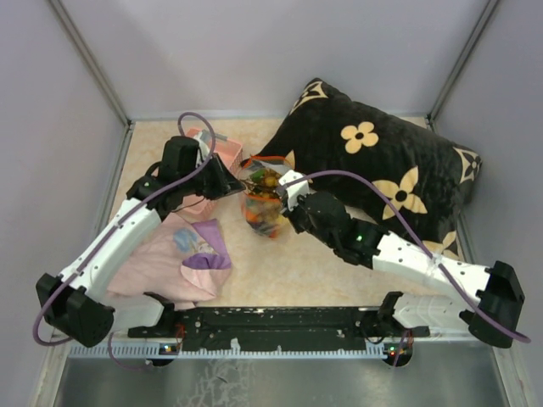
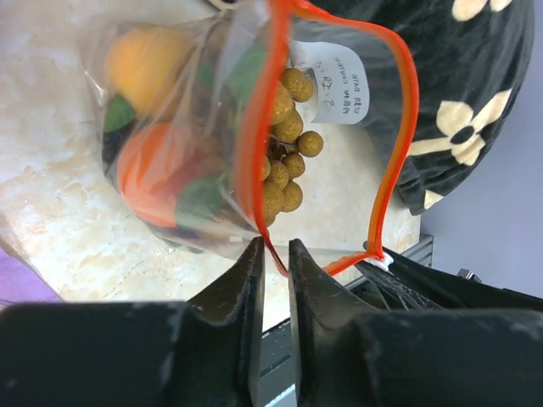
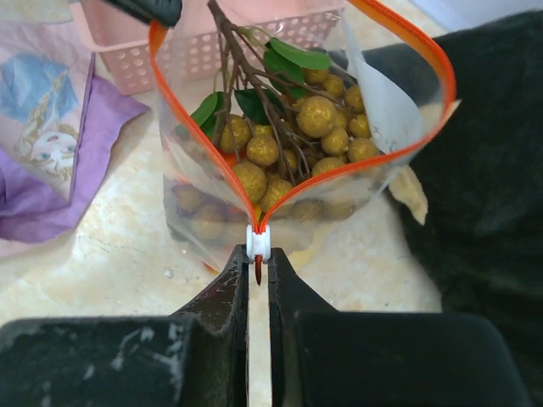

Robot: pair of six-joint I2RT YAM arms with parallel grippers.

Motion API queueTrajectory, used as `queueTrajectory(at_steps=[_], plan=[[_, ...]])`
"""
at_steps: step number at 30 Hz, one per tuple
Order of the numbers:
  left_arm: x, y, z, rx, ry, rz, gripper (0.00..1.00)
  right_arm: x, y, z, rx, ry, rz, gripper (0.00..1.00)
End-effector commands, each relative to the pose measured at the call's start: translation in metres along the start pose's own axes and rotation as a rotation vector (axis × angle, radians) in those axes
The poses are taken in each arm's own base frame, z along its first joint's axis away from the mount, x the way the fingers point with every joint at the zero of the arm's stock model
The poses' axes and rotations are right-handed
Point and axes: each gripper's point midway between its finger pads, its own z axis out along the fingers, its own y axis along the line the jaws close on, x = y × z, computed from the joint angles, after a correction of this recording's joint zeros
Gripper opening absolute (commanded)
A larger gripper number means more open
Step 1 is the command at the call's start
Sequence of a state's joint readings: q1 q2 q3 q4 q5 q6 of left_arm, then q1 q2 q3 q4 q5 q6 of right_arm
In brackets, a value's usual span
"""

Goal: Place the food in the zip-top bag and seal the zipper
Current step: Zip the zipper food storage bag at the center of the board.

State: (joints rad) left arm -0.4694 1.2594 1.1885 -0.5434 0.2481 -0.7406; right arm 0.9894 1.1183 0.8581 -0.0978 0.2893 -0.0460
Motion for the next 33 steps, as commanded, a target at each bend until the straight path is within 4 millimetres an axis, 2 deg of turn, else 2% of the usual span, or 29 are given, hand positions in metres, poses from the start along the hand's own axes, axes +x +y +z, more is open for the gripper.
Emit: queueTrajectory(at_steps=[1, 6, 10, 13, 16, 20, 24, 26, 30, 33], plan=[[-0.013, -0.003, -0.018, -0.009, -0.064, 0.024, 0.27, -0.044, -0.005, -0.019, -0.050, -0.114, -0.131, 0.00], [-0.041, -0.015, -0.032, 0.006, -0.114, 0.177, 0.52, -0.048, -0.003, -0.026, -0.089, -0.123, -0.190, 0.00], [-0.047, -0.046, -0.040, 0.144, -0.101, 0.408, 0.62, -0.045, -0.003, -0.028, -0.109, -0.123, -0.192, 0.00], [-0.034, -0.073, -0.045, 0.337, -0.061, 0.571, 0.64, -0.047, -0.003, -0.030, -0.133, -0.132, -0.187, 0.00], [-0.014, -0.091, -0.044, 0.463, -0.024, 0.753, 0.65, -0.045, -0.004, -0.031, -0.151, -0.121, -0.198, 0.00], [0.015, -0.106, -0.033, 0.540, 0.018, 0.973, 0.68, -0.042, -0.010, -0.034, -0.158, -0.094, -0.223, 0.00], [0.027, -0.117, -0.023, 0.634, 0.006, 1.106, 0.69, -0.043, -0.015, -0.038, -0.152, -0.090, -0.262, 0.00], [0.019, -0.116, -0.015, 0.617, -0.040, 1.161, 0.70, -0.043, -0.017, -0.040, -0.149, -0.100, -0.276, 0.00], [-0.030, -0.103, 0.004, 0.401, -0.119, 1.159, 0.69, -0.043, -0.018, -0.043, -0.147, -0.107, -0.279, 0.00], [-0.052, -0.079, 0.017, 0.240, -0.086, 1.170, 0.70, -0.042, -0.019, -0.046, -0.144, -0.106, -0.276, 0.00]])
